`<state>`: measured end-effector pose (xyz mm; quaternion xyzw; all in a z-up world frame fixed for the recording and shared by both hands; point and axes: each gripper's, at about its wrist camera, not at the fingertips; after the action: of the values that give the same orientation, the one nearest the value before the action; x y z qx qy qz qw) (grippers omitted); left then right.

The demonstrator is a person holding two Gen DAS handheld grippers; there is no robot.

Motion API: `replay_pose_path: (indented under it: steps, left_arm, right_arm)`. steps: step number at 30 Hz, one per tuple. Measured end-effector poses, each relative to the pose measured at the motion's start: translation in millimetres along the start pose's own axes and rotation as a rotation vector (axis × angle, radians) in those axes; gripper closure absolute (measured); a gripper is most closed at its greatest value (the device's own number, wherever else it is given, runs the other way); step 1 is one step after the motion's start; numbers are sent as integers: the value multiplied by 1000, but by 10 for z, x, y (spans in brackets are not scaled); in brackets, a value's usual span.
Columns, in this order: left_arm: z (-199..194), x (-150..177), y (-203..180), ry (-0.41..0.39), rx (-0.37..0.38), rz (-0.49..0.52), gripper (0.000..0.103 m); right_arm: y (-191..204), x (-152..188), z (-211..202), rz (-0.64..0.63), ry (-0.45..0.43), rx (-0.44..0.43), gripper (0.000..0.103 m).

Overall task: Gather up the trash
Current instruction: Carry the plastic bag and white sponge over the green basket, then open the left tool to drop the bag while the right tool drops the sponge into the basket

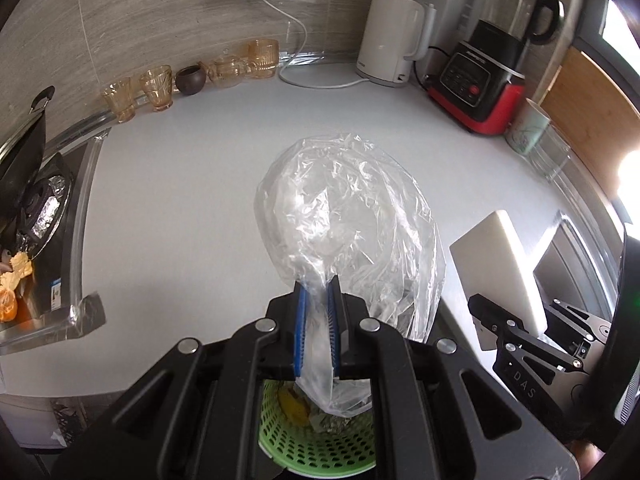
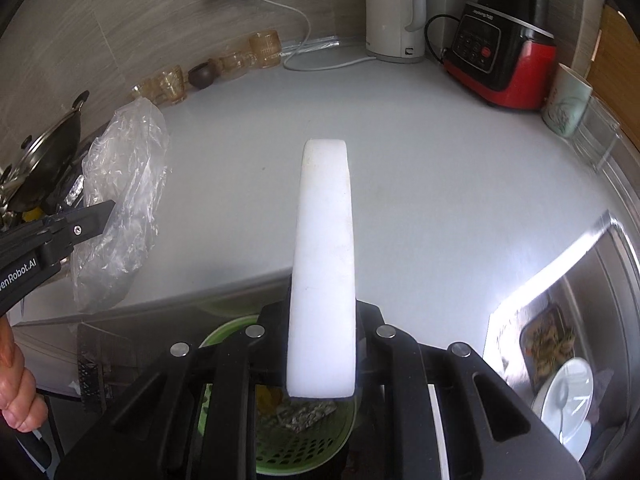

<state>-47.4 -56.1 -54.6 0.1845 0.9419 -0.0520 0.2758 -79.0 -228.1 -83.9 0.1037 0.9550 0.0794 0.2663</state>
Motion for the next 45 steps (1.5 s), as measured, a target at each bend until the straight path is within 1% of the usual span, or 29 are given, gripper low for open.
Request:
replay_pose_path:
  steps: [4, 8, 10, 14, 15, 18, 21, 24, 26, 29, 37, 40, 45]
  left_arm:
    - [-58, 182, 28, 10, 15, 26, 93]
    - [8, 415, 4, 41, 35, 64, 93]
    - [126, 616, -8, 82, 41, 86, 93]
    - [394, 933, -19, 143, 90, 89, 93]
    - [476, 1006, -26, 159, 92, 95, 93]
    - [677, 1148, -37, 198, 100, 107, 93]
    - [740, 1206, -65, 198, 111, 112, 93]
    - [744, 1208, -127, 198, 113, 136, 80]
    - [734, 1185, -161, 193, 108, 149, 65]
    - [703, 1180, -207, 184, 106, 168, 53]
    - [665, 1159, -212, 181, 116, 187, 36]
    - [658, 1137, -293, 177, 118, 192, 31]
    - [595, 1122, -280, 169, 124, 179, 28]
  right_arm:
    - [52, 151, -51, 9, 3, 7, 82]
    - [129, 342, -51, 4, 17, 9, 82]
    - [154, 441, -20, -1, 38, 14, 82]
    - [162, 632, 35, 3, 75, 25, 82]
    - [154, 661, 47, 6, 83, 25, 82]
    - [132, 741, 81, 9, 107, 31, 82]
    - [107, 775, 97, 15, 120, 39, 82]
    - [74, 764, 103, 22, 126, 46, 82]
    - [66, 746, 111, 26, 128, 48, 82]
    - [66, 715, 125, 26, 128, 49, 82]
    - [8, 698, 168, 30, 139, 47, 82]
    - [-5, 699, 178, 31, 145, 48, 82]
    - [21, 725, 178, 21, 149, 45, 82]
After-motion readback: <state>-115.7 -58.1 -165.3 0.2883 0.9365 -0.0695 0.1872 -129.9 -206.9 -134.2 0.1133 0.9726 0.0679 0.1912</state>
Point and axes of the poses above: each gripper's, at about its wrist camera, not at the fingertips, and z roughly the way its jaws point, y to its left, x to its underside, and after that the axes turned 8 degrees about z, right-handed
